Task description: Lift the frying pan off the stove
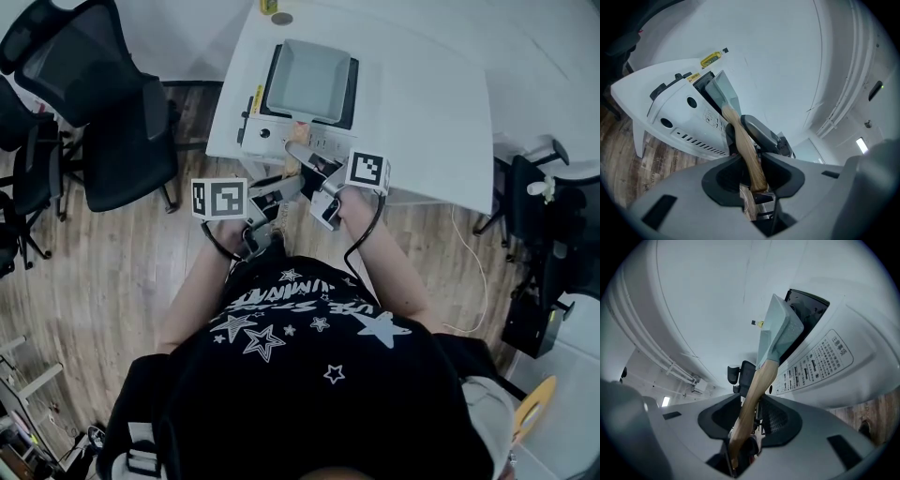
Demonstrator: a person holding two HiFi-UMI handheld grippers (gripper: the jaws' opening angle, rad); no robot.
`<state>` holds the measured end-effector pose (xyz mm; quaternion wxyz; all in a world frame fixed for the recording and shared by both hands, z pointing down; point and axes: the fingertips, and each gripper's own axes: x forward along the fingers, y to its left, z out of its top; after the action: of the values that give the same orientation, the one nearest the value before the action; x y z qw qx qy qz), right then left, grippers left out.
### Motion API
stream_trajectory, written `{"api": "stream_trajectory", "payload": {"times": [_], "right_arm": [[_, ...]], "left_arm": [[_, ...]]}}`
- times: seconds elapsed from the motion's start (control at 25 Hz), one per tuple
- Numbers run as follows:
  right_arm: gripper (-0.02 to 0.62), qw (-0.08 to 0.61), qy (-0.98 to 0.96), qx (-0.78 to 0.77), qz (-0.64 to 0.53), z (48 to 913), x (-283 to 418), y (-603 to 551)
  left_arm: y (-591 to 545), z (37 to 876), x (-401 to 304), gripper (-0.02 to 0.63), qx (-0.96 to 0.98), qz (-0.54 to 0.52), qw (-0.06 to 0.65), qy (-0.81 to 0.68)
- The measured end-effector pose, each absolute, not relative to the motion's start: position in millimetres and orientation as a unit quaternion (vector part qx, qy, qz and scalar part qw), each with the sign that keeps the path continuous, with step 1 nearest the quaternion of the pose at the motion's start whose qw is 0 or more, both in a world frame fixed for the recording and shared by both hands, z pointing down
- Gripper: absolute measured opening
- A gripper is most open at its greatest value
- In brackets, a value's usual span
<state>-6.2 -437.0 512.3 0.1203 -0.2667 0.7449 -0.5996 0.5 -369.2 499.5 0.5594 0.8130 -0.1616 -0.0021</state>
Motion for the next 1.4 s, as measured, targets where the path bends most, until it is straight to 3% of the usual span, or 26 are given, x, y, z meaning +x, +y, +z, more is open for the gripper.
{"api": "stream_trajectory", "payload": {"times": [1.4], "right_arm": [[0.141,0.12,0.813,-0.241,-0.516,444.5,45.9,-288.0]], "left_arm": [[-218.6,447.3,59.0,0.132,0.845,-0.012,0.513,-0.152]]}}
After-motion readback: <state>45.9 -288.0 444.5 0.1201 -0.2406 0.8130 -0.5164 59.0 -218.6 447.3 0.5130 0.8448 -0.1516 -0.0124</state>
